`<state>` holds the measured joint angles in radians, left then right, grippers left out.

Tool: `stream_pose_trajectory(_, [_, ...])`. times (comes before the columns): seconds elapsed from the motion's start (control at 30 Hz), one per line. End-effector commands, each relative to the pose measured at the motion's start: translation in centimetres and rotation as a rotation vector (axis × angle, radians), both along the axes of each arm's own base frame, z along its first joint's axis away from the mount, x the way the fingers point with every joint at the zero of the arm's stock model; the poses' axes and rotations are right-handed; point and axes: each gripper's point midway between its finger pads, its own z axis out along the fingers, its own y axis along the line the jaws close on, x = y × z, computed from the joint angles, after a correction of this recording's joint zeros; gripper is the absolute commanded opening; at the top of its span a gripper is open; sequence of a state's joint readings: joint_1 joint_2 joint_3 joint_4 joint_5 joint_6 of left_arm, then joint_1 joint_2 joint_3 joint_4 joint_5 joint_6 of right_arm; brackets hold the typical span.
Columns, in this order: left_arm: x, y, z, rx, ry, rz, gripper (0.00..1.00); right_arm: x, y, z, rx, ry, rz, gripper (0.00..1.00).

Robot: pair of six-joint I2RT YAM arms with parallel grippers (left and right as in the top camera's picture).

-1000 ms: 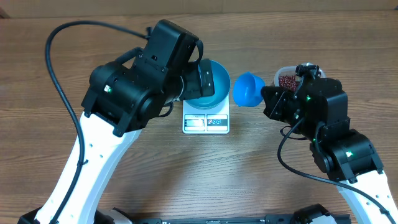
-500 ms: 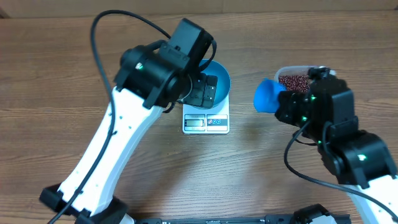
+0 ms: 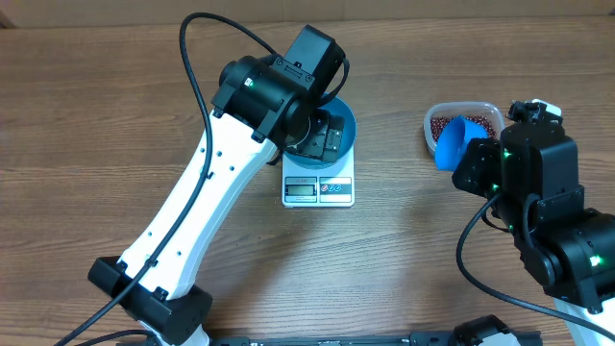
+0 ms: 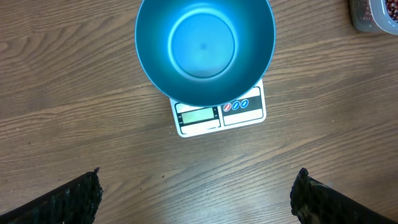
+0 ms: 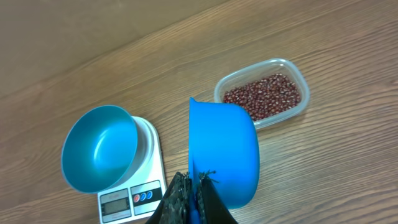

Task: Scoop item into bowl and weigh 150g on scale
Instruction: 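Carry the blue scoop with the right gripper toward the bean tub, then move the left gripper down to the scale's front buttons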

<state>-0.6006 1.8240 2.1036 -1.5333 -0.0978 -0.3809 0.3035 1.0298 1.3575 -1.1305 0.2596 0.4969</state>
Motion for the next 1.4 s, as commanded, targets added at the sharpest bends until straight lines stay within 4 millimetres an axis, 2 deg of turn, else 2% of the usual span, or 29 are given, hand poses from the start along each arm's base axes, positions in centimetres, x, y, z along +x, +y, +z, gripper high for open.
stream_pose_trajectory(0.0, [-0.2, -0.3, -0.1, 0.008, 0.01, -0.071, 1.0, 0.0, -0.8, 1.2, -0.03, -0.034, -0.028, 0.04])
stream_pose_trajectory(0.2, [-2.2, -2.0, -0.4, 0.035, 0.036, -0.245, 1.0, 0.0, -0.9, 1.2, -0.034, -0.034, -0.033, 0.04])
stream_pose_trajectory(0.23, [-2.9, -3.0, 0.0, 0.032, 0.021, -0.281, 0.89, -0.1, -0.9, 1.1, -0.035, -0.033, -0.034, 0.04])
stream_pose_trajectory(0.3, [-3.3, -3.3, 0.2, 0.041, 0.01, -0.302, 0.68, -0.2, -1.1, 1.0, -0.044, -0.027, -0.041, 0.04])
stream_pose_trajectory(0.37, [-3.7, -3.1, 0.5, 0.049, 0.008, -0.307, 0.6, -0.3, -1.4, 0.9, -0.056, -0.02, -0.051, 0.04])
stream_pose_trajectory(0.4, [-3.9, -2.8, 0.6, 0.055, 0.01, -0.309, 0.38, -0.4, -1.6, 0.8, -0.064, -0.015, -0.057, 0.04])
stream_pose_trajectory(0.43, [-4.2, -2.3, 0.8, 0.068, 0.01, -0.305, 0.05, -0.5, -1.7, 0.7, -0.07, -0.01, -0.062, 0.04])
stream_pose_trajectory(0.67, [-5.3, 0.9, 2.2, 0.171, -0.015, -0.287, 0.04, -0.5, -1.8, 0.7, -0.068, -0.009, -0.07, 0.04])
stream_pose_trajectory(0.83, [-7.0, 2.5, 4.8, 0.135, -0.121, -0.341, 0.05, -0.5, -2.2, 0.7, -0.059, -0.009, -0.092, 0.04])
stream_pose_trajectory(0.97, [-7.5, 2.7, 4.6, 0.069, -0.221, -0.352, 0.04, -0.4, -2.6, 0.6, -0.033, -0.006, -0.115, 0.04])
stream_pose_trajectory(1.03, [-7.9, 1.8, 3.3, 0.002, -0.264, -0.389, 0.04, -0.3, -2.4, 0.7, -0.016, -0.008, -0.107, 0.04])
stream_pose_trajectory(1.13, [-7.9, 0.3, -0.8, -0.087, -0.314, -0.432, 0.04, -0.1, -2.4, 0.9, -0.01, -0.019, -0.106, 0.04])
stream_pose_trajectory(1.17, [-7.6, -0.1, -3.1, -0.111, -0.325, -0.407, 0.04, -0.1, -2.4, 0.9, -0.01, -0.019, -0.106, 0.04])
stream_pose_trajectory(1.27, [-7.0, -0.5, -8.3, -0.127, -0.303, -0.362, 0.04, -0.1, -2.4, 0.9, -0.01, -0.019, -0.106, 0.04])
stream_pose_trajectory(1.37, [-6.7, -0.9, -11.5, -0.118, -0.277, -0.364, 0.04, 0.2, -2.2, 1.0, -0.004, -0.029, -0.102, 0.04])
